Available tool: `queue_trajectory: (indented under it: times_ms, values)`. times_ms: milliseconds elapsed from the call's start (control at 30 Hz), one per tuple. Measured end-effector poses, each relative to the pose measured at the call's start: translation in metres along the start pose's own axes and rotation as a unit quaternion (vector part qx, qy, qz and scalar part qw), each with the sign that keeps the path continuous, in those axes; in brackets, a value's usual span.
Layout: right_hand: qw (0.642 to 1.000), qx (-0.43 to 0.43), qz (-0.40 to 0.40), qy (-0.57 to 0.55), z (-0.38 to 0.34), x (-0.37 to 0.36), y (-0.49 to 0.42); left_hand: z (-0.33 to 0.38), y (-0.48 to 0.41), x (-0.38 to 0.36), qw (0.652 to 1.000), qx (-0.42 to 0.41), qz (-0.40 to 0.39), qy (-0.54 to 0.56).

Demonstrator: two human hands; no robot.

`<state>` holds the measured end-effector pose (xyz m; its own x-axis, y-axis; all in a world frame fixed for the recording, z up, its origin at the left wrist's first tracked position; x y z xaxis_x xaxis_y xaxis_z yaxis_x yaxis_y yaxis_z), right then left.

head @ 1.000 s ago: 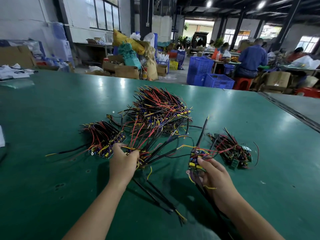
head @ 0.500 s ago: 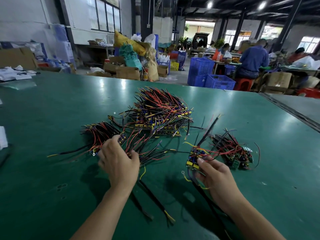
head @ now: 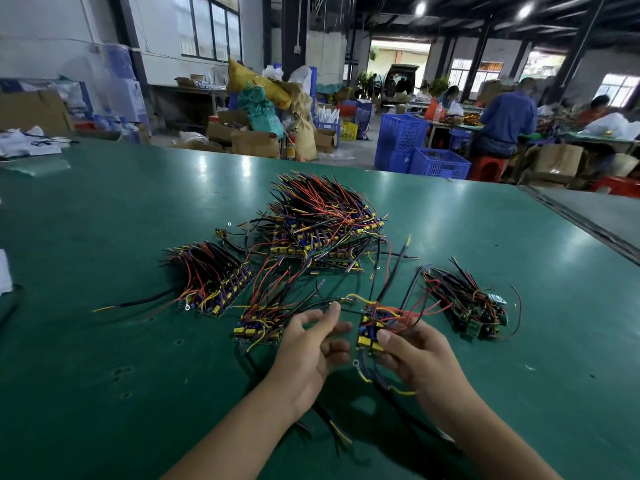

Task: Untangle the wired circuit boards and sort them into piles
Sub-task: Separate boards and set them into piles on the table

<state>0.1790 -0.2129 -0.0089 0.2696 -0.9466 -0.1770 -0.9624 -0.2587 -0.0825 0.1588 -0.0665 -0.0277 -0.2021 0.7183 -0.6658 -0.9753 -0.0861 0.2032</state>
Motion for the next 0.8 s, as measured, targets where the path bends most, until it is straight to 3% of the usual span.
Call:
queue_trajectory:
  times_ms: [133,367,600,733,800]
  values:
    - [0.999,-0.017,0.009,-0.049,0.004,0.001,0.000,-0.003,0.005,-0.012,0.988,-0.025,-0.066,-0.135]
    - [0.989,0.016,-0.019,0.143,0.002,0.000,-0.002,0.009,0.009,-0.019,0.952,-0.117,-0.095,-0.268]
    - [0.987,-0.025,-0.053,0.150,0.005,0.000,-0.002,-0.002,0.010,-0.023,0.965,-0.060,-0.128,-0.221]
    - [0.991,-0.093,-0.068,0.071,0.022,-0.006,0.001,0.004,0.009,-0.020,0.972,-0.084,-0.089,-0.202]
    - [0.989,-0.087,-0.082,0.089,0.021,-0.010,0.004,0.007,0.010,-0.020,0.971,-0.098,-0.085,-0.198]
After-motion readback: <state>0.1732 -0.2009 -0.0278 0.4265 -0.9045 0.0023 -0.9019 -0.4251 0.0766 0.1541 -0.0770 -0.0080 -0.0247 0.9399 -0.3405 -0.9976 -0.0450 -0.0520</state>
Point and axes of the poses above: each hand's wrist, its own y-axis away from the middle knuckle, its own x-axis out of the back of the hand, z = x × y, the point moved 10 cm from there along -y, towards the middle knuckle, and after that the axes turned 8 degrees about y, right-handed, at the moved point
